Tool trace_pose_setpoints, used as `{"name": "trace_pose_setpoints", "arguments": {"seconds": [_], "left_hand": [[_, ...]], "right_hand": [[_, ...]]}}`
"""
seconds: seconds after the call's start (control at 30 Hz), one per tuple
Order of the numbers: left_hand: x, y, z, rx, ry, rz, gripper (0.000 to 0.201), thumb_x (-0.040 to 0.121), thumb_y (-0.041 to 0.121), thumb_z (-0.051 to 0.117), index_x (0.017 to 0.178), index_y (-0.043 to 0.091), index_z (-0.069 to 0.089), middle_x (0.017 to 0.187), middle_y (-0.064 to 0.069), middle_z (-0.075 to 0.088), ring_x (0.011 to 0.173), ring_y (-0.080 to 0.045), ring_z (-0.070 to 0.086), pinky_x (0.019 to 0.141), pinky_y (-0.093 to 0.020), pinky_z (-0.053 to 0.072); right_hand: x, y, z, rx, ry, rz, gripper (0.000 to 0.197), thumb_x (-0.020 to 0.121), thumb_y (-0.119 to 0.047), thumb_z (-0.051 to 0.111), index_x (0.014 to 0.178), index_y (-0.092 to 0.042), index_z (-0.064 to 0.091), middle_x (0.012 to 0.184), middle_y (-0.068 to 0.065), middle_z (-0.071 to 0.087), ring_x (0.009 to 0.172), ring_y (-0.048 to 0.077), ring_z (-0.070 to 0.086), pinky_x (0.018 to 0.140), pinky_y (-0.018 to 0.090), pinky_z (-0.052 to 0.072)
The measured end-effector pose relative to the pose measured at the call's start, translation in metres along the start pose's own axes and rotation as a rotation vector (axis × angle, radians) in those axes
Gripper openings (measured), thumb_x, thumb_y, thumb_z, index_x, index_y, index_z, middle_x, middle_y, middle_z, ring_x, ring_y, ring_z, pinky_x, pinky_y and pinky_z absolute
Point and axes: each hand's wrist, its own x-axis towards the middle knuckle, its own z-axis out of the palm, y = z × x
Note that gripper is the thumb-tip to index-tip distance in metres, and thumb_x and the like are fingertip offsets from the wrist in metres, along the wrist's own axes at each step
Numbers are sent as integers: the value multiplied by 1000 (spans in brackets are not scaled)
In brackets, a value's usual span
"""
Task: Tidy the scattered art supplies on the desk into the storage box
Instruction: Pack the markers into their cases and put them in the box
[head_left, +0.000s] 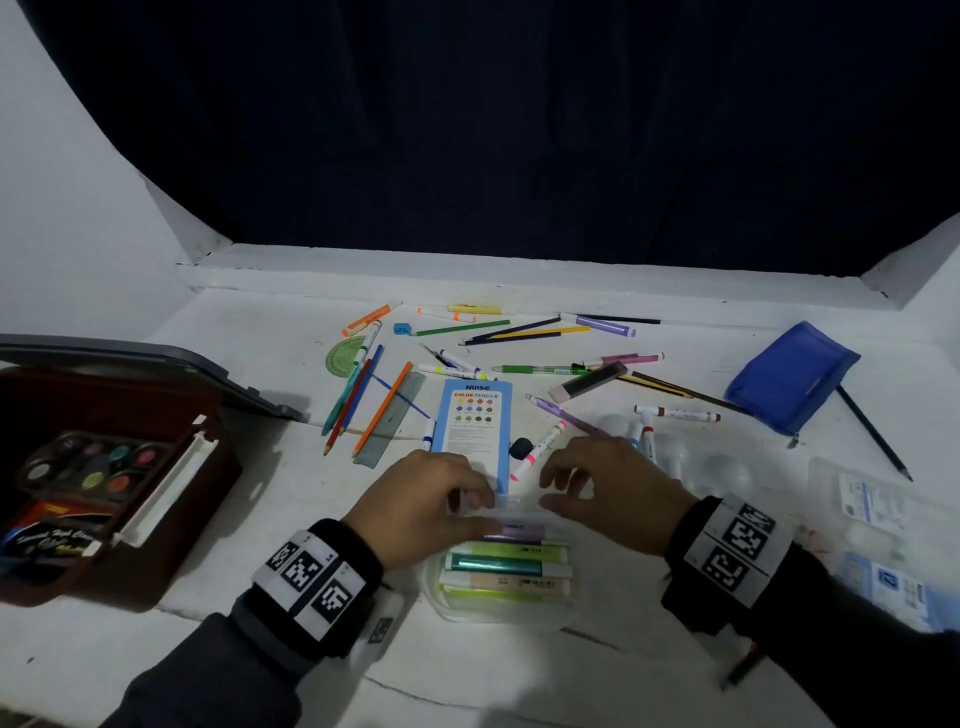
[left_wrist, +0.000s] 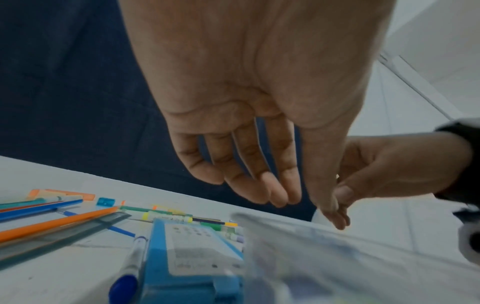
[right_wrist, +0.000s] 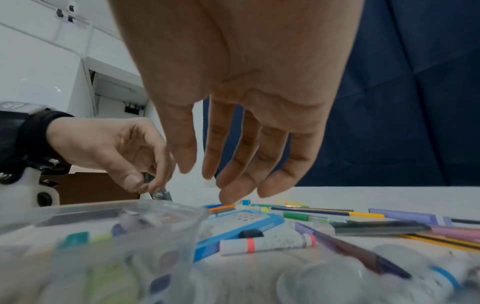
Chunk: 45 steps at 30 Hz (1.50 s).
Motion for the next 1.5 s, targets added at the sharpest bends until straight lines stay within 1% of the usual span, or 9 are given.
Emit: {"name": "trace_pose_setpoints", "arguments": {"seconds": [0.23, 0.4, 0.57, 0.77, 1.0, 1.17, 1.27, 1.4, 1.5], "left_hand": [[31, -35, -40, -269, 359, -173, 12, 85, 29, 76, 91, 31, 66, 73, 7, 63, 70, -10, 60, 62, -13, 43], [90, -103, -74, -166, 624, -390, 13, 91, 22, 67, 102, 27, 63, 91, 2, 66, 83, -12, 61, 69, -19, 41], [153, -179, -80, -43, 492, -693, 37, 93, 20, 60, 128, 10, 57, 123, -20, 60, 115, -39, 54, 96, -40, 44], [202, -225, -79, 71, 254, -896, 44, 96, 25, 49, 137, 12, 48, 141, -12, 49, 132, -33, 43, 106, -42, 41], [224, -255, -66, 155, 17, -963, 37, 95, 24, 45, 129, 12, 50, 134, -12, 49, 125, -35, 48, 106, -41, 40], [225, -261, -66, 131, 79, -856, 22, 88, 20, 60, 109, 18, 66, 119, -6, 62, 111, -28, 59, 97, -41, 50], [221, -254, -67, 148, 97, -824, 16, 87, 23, 64, 102, 23, 70, 113, -3, 66, 106, -25, 62, 91, -36, 52], [212, -240, -72, 70, 255, -786, 17, 87, 15, 66, 102, 20, 73, 112, -3, 66, 103, -24, 64, 88, -30, 51], [206, -216, -85, 24, 369, -682, 21, 90, 5, 58, 97, 15, 74, 102, -9, 69, 98, -29, 65, 80, -30, 49]], "right_hand": [[57, 3, -18, -38, 53, -62, 7, 87, -33, 68, 90, -27, 69, 86, -11, 65, 75, 5, 61, 72, 28, 53], [133, 22, -30, -131, 93, -33, 12, 89, -31, 63, 99, -26, 68, 91, -10, 63, 81, 8, 59, 79, 29, 51], [217, 46, -37, -208, 106, 28, 22, 93, -28, 55, 111, -21, 64, 108, -2, 62, 99, 18, 59, 88, 32, 48], [293, 67, -31, -240, 52, 73, 32, 98, -21, 44, 128, -18, 54, 131, 2, 55, 116, 22, 53, 96, 30, 43], [342, 85, -8, -379, -73, 22, 42, 96, -12, 41, 138, -13, 44, 139, 5, 46, 128, 23, 43, 104, 29, 37], [345, 85, -1, -582, -118, 72, 43, 93, -13, 46, 136, -12, 44, 138, 9, 41, 130, 28, 40, 103, 39, 41], [335, 81, -6, -667, -152, 111, 41, 92, -13, 49, 133, -13, 48, 138, 10, 42, 126, 27, 44, 99, 37, 42], [318, 74, -22, -648, -67, 117, 34, 92, -11, 49, 125, -16, 50, 127, 6, 46, 112, 27, 53, 79, 33, 44], [295, 61, -37, -534, 53, 75, 20, 91, -13, 49, 110, -15, 53, 115, 4, 51, 102, 26, 57, 77, 33, 49]]}}
